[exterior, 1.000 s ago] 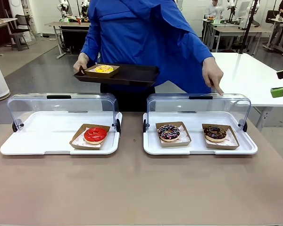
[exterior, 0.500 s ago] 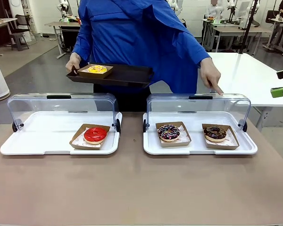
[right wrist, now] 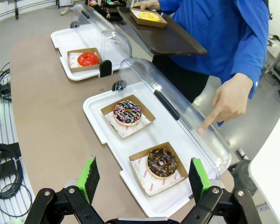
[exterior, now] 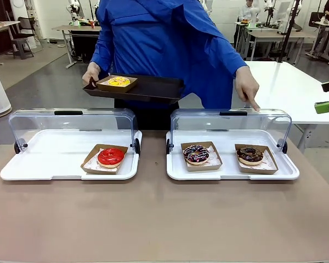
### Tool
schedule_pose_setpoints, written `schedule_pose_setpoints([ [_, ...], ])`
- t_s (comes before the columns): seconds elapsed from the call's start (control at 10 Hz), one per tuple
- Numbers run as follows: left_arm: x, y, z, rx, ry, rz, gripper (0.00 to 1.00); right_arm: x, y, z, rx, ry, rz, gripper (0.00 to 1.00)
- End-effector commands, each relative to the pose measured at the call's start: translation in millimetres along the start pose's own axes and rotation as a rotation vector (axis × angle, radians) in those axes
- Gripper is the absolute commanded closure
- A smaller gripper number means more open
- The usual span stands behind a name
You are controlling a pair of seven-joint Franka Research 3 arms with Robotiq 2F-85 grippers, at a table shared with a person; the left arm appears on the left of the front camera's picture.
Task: Provide the desired donut to the person.
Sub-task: Pick up and lift the Paper togo box containing the Donut pointed at by the person.
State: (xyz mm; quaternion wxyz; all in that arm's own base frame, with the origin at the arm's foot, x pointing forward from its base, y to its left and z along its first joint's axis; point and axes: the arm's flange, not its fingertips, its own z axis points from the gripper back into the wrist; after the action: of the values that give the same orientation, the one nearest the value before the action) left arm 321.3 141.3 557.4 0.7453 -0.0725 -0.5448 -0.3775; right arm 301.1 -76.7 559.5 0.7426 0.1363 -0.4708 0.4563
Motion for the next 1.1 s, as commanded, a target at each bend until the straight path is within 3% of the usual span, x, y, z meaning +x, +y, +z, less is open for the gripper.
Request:
schedule_pose_setpoints([
  [0.0, 1, 0, 0, 0.01, 0.006, 0.007, 0.0, 0, 0, -2, 0.009, -0.008, -0.004, 0.0],
  [0.7, 1, 0, 0, 0.01, 0.006, 0.007, 0.0, 0, 0, 0, 0.0, 0.0, 0.0, 0.0],
  [0.8, 1, 0, 0, 0.01, 0.006, 0.007, 0.0, 16, -6, -8, 0.053, 0.085, 0.107, 0.0],
  [1.0, 1, 0, 0, 0.01, 0.006, 0.007, 0.0, 50, -7, -62, 0.201, 0.392, 0.274, 0.0],
])
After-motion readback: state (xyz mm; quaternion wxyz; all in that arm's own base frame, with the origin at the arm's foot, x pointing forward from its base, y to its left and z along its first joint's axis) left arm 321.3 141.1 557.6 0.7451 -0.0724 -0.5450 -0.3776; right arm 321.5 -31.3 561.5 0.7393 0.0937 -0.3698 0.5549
